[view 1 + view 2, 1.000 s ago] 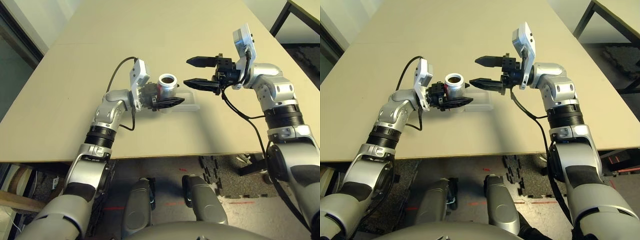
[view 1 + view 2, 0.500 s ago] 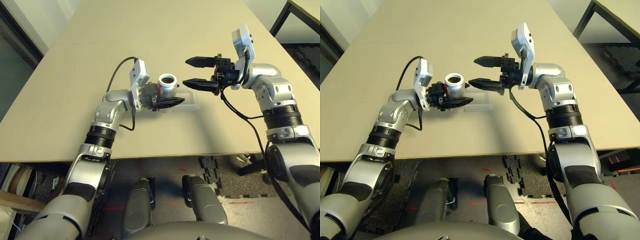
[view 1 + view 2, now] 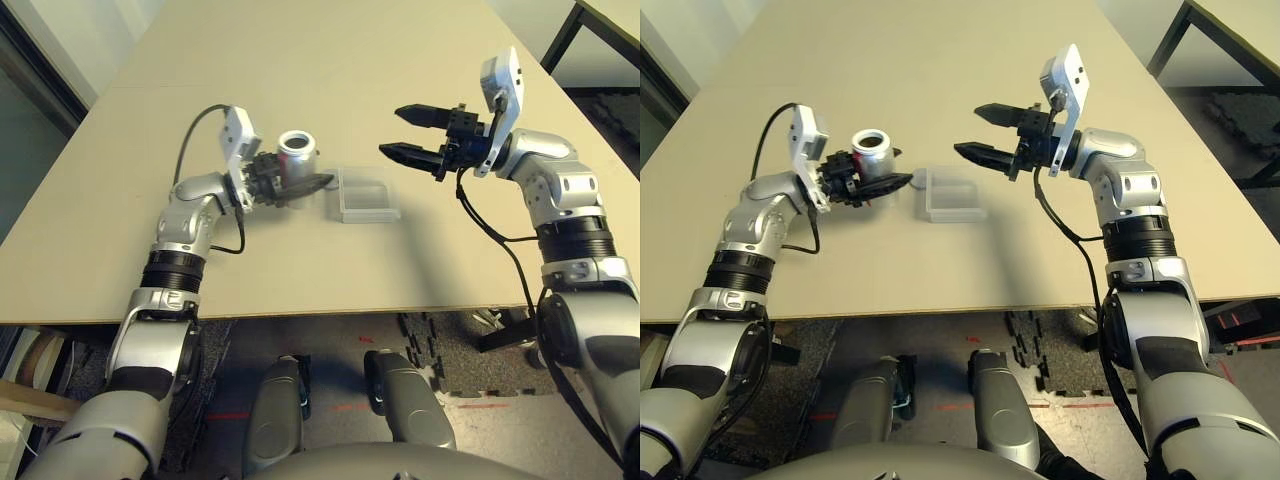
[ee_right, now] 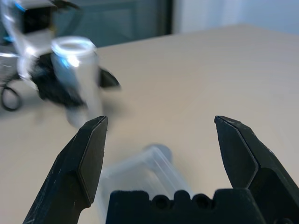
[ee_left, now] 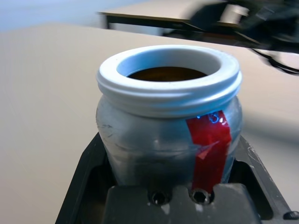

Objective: Pour the medicine from the bottle into the box.

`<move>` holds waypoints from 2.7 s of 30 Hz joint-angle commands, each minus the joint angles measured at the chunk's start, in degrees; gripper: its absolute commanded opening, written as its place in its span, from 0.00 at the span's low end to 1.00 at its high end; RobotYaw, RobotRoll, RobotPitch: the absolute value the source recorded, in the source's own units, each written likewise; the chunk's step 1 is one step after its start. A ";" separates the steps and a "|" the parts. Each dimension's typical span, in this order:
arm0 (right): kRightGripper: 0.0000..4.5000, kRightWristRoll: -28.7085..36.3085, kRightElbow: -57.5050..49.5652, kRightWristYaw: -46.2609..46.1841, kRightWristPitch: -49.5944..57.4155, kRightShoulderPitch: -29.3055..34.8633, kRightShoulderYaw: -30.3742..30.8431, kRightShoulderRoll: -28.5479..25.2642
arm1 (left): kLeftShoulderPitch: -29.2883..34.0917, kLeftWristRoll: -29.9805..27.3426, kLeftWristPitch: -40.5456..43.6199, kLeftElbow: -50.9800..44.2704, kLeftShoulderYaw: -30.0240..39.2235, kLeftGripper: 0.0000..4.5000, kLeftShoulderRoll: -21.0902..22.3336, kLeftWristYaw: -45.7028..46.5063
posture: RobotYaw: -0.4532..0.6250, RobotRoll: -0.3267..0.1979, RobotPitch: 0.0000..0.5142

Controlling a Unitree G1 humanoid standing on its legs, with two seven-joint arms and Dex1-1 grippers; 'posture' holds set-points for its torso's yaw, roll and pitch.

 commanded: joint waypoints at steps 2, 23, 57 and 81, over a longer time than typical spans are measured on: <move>1.00 -0.03 -4.54 -4.61 0.65 2.12 -1.80 -0.37 | 0.03 1.40 -3.19 3.19 1.98 0.63 1.61 3.20 | 0.27 0.62 0.29; 1.00 2.39 -19.05 -18.07 5.30 19.62 -9.37 -5.50 | -13.33 11.66 -12.25 20.05 -1.86 0.63 0.49 13.50 | 0.19 0.62 0.31; 1.00 2.35 -21.07 -9.18 5.11 24.24 -2.83 -4.39 | -47.32 93.65 -37.47 45.82 -70.00 0.63 -12.49 72.55 | 0.21 0.62 0.34; 1.00 4.88 -20.76 -10.22 6.85 21.79 -4.42 -2.88 | -31.21 27.98 -19.04 40.62 -7.62 0.63 -11.74 22.53 | 0.24 0.62 0.35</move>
